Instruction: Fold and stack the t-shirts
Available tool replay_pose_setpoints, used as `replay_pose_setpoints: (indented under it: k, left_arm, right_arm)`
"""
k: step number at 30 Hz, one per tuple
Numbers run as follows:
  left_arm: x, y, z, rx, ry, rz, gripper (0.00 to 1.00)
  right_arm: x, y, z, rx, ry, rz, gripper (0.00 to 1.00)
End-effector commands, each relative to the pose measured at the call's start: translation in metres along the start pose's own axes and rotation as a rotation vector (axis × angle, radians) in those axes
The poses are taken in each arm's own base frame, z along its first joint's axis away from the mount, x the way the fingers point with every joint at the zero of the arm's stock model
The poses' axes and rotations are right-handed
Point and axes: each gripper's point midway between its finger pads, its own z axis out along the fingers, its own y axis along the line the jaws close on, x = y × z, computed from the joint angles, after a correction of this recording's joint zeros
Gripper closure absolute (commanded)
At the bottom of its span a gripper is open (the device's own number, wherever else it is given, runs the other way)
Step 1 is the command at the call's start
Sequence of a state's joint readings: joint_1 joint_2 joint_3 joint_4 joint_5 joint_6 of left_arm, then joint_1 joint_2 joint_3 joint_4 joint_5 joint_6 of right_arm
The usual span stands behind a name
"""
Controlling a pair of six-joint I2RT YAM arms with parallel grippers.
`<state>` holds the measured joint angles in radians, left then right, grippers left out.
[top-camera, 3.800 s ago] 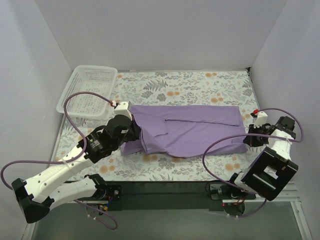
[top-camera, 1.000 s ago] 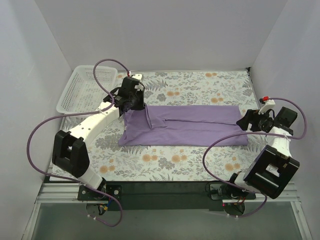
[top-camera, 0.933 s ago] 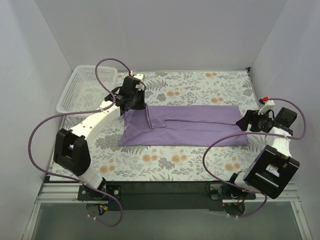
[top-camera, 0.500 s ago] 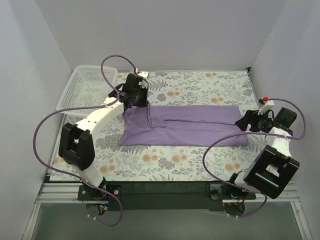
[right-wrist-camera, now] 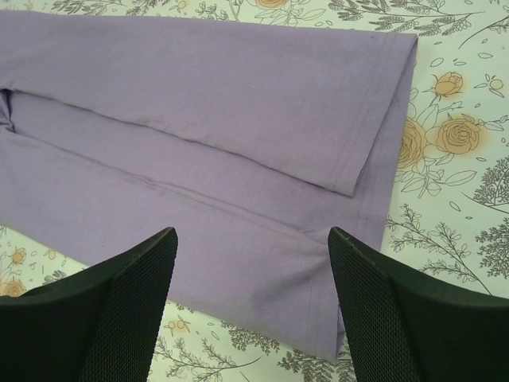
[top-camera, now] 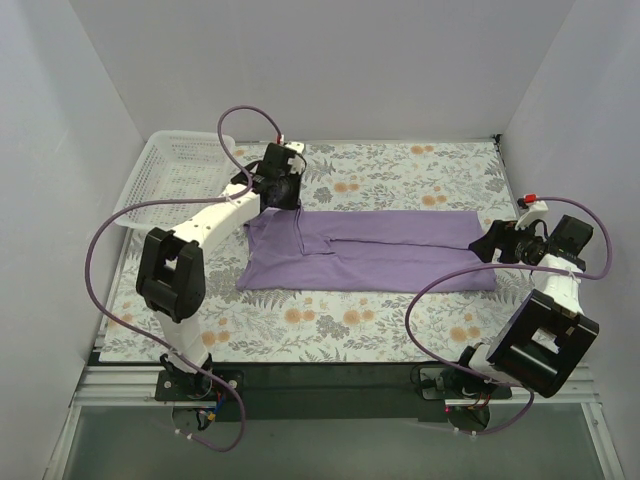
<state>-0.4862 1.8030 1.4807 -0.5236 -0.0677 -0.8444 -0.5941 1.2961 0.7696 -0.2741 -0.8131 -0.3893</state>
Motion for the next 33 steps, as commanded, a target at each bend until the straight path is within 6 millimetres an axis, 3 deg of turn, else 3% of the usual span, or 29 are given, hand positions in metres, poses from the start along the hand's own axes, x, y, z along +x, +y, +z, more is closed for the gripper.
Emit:
replay_pose_setpoints:
  k: [1, 4, 6, 8, 9, 12, 14, 15, 16, 17, 18, 19, 20, 21, 22, 23, 24, 25, 26, 27, 28, 29, 30, 31, 32, 33]
  left_arm:
    - [-0.013, 0.008, 0.006, -0.038, -0.003, -0.004, 0.96]
    - [-0.009, 0.021, 0.024, -0.118, 0.039, -0.036, 0.71]
    - [-0.023, 0.028, 0.024, -0.160, 0.027, -0.067, 0.61]
    - [-0.025, 0.037, 0.026, -0.195, 0.050, -0.095, 0.57]
    - [-0.040, 0.037, 0.021, -0.201, 0.019, -0.104, 0.56]
    - [-0.063, 0.039, -0.002, -0.207, -0.050, -0.118, 0.55]
    - [-0.087, 0.037, -0.039, -0.189, -0.154, -0.132, 0.51]
    - [-0.071, 0.041, -0.043, -0.196, -0.140, -0.140, 0.47]
    - [-0.089, 0.041, -0.081, -0.183, -0.246, -0.166, 0.31]
    - [-0.082, 0.043, -0.094, -0.180, -0.271, -0.181, 0.24]
    - [-0.062, 0.051, -0.121, -0.174, -0.304, -0.212, 0.17]
    - [-0.053, 0.043, -0.129, -0.107, -0.335, -0.217, 0.13]
    - [-0.043, 0.042, -0.140, -0.071, -0.356, -0.222, 0.10]
    - [-0.032, 0.040, -0.151, -0.037, -0.374, -0.226, 0.08]
    - [-0.006, 0.042, -0.165, -0.011, -0.398, -0.242, 0.07]
    - [0.004, 0.042, -0.173, 0.008, -0.410, -0.246, 0.06]
    - [0.011, 0.045, -0.194, 0.015, -0.463, -0.256, 0.06]
    - [0.023, 0.048, -0.197, 0.006, -0.461, -0.270, 0.05]
    - [0.044, 0.053, -0.190, -0.009, -0.436, -0.283, 0.05]
    - [0.046, 0.055, -0.205, -0.001, -0.484, -0.292, 0.05]
    - [0.052, 0.057, -0.207, -0.006, -0.490, -0.300, 0.05]
    - [0.065, 0.060, -0.202, -0.016, -0.473, -0.315, 0.05]
    - [0.068, 0.063, -0.210, -0.022, -0.506, -0.332, 0.05]
    - [0.075, 0.066, -0.209, -0.033, -0.504, -0.342, 0.05]
    - [0.087, 0.068, -0.203, -0.040, -0.490, -0.359, 0.05]
    - [0.084, 0.069, -0.212, -0.036, -0.530, -0.366, 0.05]
  right_arm:
    - [0.002, 0.007, 0.000, -0.037, -0.002, 0.004, 0.17]
    - [0.003, 0.009, -0.001, -0.050, 0.000, -0.002, 0.17]
    - [0.003, 0.011, -0.001, -0.057, 0.001, -0.001, 0.17]
    - [0.003, 0.013, -0.001, -0.069, 0.003, -0.006, 0.17]
    - [0.004, 0.014, 0.000, -0.079, 0.007, -0.006, 0.17]
    - [0.006, 0.028, 0.004, -0.129, 0.037, -0.076, 0.17]
    - [0.013, 0.057, 0.015, -0.238, 0.096, -0.199, 0.17]
    - [0.016, 0.068, 0.019, -0.280, 0.118, -0.252, 0.17]
    - [0.023, 0.097, 0.026, -0.379, 0.157, -0.352, 0.17]
    - [0.018, 0.110, 0.030, -0.419, 0.160, -0.420, 0.18]
    - [0.016, 0.120, 0.035, -0.432, 0.178, -0.488, 0.18]
    - [0.016, 0.152, 0.045, -0.508, 0.190, -0.598, 0.18]
    - [0.014, 0.165, 0.051, -0.521, 0.198, -0.652, 0.19]
    - [0.003, 0.171, 0.062, -0.478, 0.214, -0.733, 0.20]
    - [0.003, 0.211, 0.075, -0.543, 0.203, -0.832, 0.20]
    - [0.008, 0.224, 0.088, -0.545, 0.235, -0.850, 0.20]
    - [-0.004, 0.232, 0.101, -0.480, 0.240, -0.909, 0.20]
    - [0.003, 0.273, 0.110, -0.525, 0.231, -0.984, 0.20]
    - [0.018, 0.282, 0.129, -0.512, 0.285, -0.994, 0.20]
    - [0.019, 0.287, 0.140, -0.446, 0.311, -0.997, 0.21]
    - [0.011, 0.323, 0.147, -0.468, 0.270, -1.036, 0.21]
    - [0.028, 0.328, 0.165, -0.456, 0.324, -1.036, 0.21]
    - [0.027, 0.336, 0.173, -0.427, 0.325, -1.051, 0.22]
    - [0.023, 0.362, 0.176, -0.444, 0.297, -1.069, 0.23]
    - [0.034, 0.366, 0.188, -0.438, 0.323, -1.078, 0.23]
    - [0.036, 0.372, 0.192, -0.432, 0.325, -1.085, 0.23]
